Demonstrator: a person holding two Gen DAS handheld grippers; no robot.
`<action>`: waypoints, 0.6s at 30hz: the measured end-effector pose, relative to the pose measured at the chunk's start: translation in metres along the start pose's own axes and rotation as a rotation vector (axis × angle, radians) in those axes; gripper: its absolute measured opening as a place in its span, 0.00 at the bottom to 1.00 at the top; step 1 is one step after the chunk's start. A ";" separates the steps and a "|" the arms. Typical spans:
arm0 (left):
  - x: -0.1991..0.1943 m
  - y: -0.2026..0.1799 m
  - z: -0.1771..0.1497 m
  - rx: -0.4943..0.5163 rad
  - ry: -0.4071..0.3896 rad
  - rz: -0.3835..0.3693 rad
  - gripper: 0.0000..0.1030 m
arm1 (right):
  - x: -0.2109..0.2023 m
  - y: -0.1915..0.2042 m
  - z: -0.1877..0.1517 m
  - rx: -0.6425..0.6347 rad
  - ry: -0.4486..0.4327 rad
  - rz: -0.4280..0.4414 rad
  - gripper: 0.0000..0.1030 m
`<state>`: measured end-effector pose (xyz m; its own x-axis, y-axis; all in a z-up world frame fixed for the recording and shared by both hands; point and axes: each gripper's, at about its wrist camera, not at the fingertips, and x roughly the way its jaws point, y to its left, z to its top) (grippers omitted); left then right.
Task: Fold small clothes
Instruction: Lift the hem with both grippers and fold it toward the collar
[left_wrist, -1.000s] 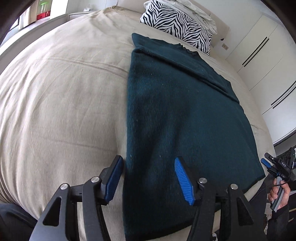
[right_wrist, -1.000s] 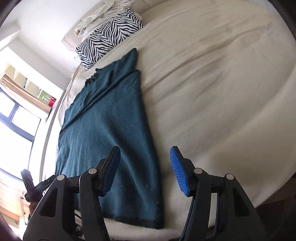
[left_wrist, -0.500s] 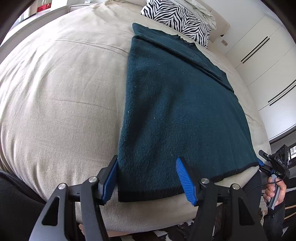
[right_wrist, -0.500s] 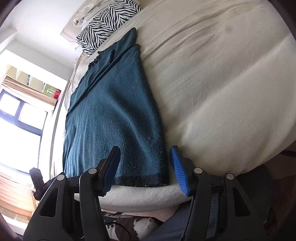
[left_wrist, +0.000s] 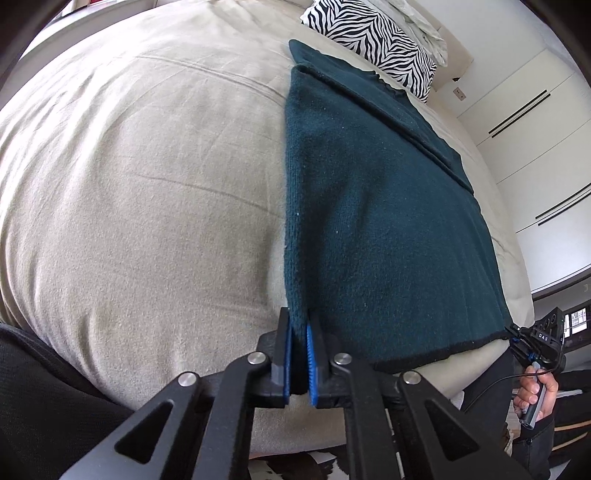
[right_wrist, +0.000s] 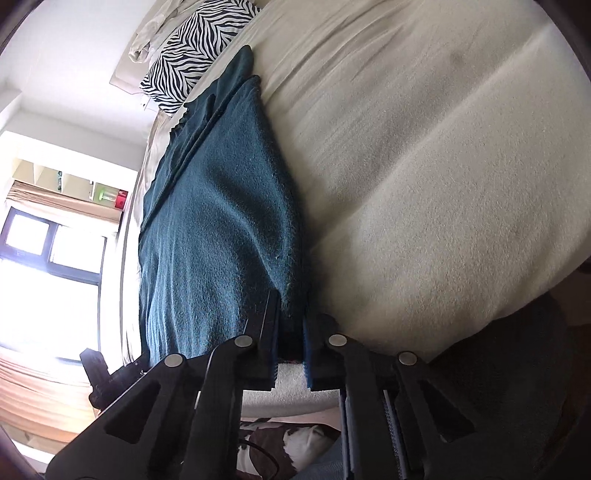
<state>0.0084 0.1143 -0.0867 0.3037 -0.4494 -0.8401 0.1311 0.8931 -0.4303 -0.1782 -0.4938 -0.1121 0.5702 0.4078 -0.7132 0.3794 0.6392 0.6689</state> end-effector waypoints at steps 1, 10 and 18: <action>0.000 -0.001 0.000 0.005 0.001 0.000 0.08 | -0.001 0.001 -0.001 -0.004 0.002 0.000 0.07; -0.027 0.000 0.012 -0.073 -0.055 -0.186 0.07 | -0.018 0.013 0.002 -0.009 -0.027 0.054 0.06; -0.056 0.012 0.043 -0.231 -0.178 -0.395 0.07 | -0.040 0.041 0.040 0.001 -0.102 0.193 0.06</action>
<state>0.0333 0.1514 -0.0310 0.4320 -0.7242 -0.5375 0.0623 0.6186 -0.7833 -0.1567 -0.5099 -0.0479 0.7028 0.4546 -0.5473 0.2568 0.5553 0.7910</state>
